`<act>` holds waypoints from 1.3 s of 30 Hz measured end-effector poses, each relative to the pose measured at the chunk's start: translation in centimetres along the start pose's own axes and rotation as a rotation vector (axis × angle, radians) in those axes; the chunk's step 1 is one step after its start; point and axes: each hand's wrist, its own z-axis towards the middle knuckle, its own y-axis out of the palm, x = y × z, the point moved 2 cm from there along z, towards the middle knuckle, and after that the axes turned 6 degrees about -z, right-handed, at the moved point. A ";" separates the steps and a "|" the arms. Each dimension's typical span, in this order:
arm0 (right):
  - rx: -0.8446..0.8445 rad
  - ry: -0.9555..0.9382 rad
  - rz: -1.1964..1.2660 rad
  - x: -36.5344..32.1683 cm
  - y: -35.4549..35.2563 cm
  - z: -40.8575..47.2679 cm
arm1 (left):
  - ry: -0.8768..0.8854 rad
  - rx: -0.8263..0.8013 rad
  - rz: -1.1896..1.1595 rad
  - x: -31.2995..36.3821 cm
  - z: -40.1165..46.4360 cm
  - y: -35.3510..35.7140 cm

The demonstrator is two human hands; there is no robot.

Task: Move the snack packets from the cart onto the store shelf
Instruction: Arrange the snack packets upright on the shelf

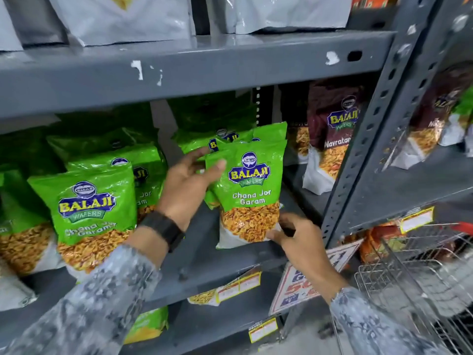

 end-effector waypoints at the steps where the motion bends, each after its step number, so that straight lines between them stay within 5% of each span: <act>1: 0.025 0.008 -0.005 -0.1 0.0 -0.1 | 0.053 0.057 -0.025 1.0 0.8 0.4; 6: -0.005 0.088 0.072 -1.0 0.2 -0.3 | 0.089 0.065 -0.066 0.4 1.4 0.6; 12: 0.154 0.035 0.615 -7.8 -4.4 3.4 | -0.154 -0.111 0.142 -7.6 -4.2 -1.2; 18: 0.195 -0.041 0.529 -12.2 -6.7 8.9 | -0.038 -0.043 0.533 -11.6 -4.8 -1.6; 26: 0.446 -0.195 0.492 -10.5 -5.3 3.4 | -0.031 -0.062 0.515 -9.7 -7.0 -2.9; 30: 0.681 -0.394 0.249 -10.5 -1.0 -4.1 | 0.176 0.260 0.445 -6.0 -11.2 -8.6; 34: 0.185 -0.414 0.222 -13.1 7.6 -6.4 | 0.207 0.630 0.463 -5.5 -11.2 -18.1; 37: -0.285 -0.281 -0.059 -14.7 13.8 -6.7 | -0.051 0.604 0.455 -7.4 -9.9 -22.2; 39: -0.376 -0.254 -0.177 -15.2 16.2 -7.1 | -0.175 0.528 0.352 -7.7 -9.6 -22.8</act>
